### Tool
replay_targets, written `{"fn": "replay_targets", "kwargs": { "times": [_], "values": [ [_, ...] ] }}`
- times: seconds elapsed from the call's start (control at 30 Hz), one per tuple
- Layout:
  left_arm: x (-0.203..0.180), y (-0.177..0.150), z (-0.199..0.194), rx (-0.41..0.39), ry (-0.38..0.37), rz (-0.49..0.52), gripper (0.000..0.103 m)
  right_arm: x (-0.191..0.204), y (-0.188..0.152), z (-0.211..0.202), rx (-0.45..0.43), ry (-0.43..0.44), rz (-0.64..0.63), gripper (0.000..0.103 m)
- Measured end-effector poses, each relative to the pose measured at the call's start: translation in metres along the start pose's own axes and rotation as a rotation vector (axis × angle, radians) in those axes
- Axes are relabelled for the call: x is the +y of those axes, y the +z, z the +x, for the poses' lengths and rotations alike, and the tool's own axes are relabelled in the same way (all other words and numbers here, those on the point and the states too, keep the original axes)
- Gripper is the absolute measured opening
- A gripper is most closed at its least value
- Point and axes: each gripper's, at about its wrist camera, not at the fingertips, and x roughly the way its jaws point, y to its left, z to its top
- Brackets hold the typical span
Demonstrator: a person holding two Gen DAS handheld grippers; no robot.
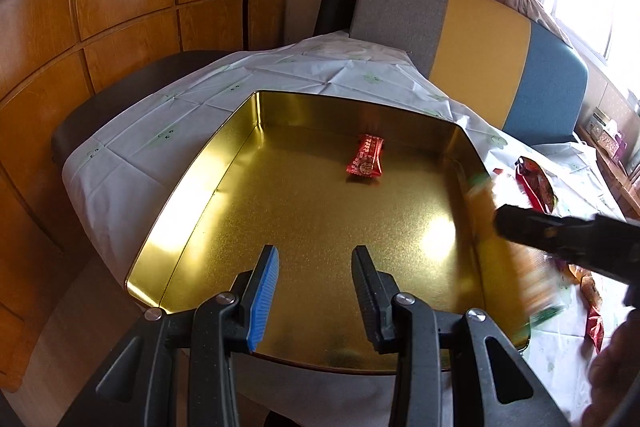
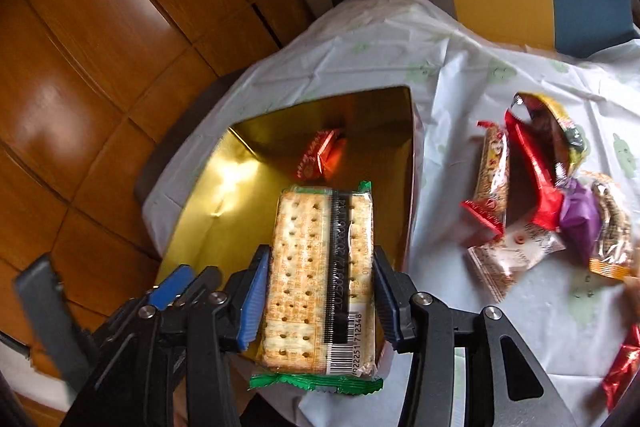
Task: Organize snacks
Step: 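Carry the cracker pack into the gold tin and release it with the right gripper, then grasp the puffed-rice bar from the snack pile with the left gripper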
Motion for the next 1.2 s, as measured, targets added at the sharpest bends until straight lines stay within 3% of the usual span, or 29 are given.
{"fn": "replay_targets", "kwargs": {
  "times": [0.43, 0.6, 0.7, 0.83, 1.2],
  "values": [
    [-0.004, -0.004, 0.004, 0.006, 0.001, 0.015, 0.038, -0.012, -0.020, -0.008, -0.053, -0.063, -0.050, 0.053],
    [-0.008, -0.005, 0.001, 0.003, -0.009, 0.032, 0.038, -0.011, -0.025, -0.023, -0.106, -0.118, -0.103, 0.059],
    [-0.011, -0.006, 0.001, 0.001, -0.013, 0.040, 0.038, -0.012, -0.027, -0.034, -0.138, -0.145, -0.136, 0.069],
    [-0.014, -0.007, -0.001, 0.000, -0.017, 0.048, 0.038, -0.017, -0.027, -0.049, -0.170, -0.176, -0.165, 0.069],
    [-0.019, -0.007, -0.002, -0.001, -0.031, 0.074, 0.038, -0.074, -0.016, -0.096, -0.191, -0.339, -0.184, 0.069]
  ]
}}
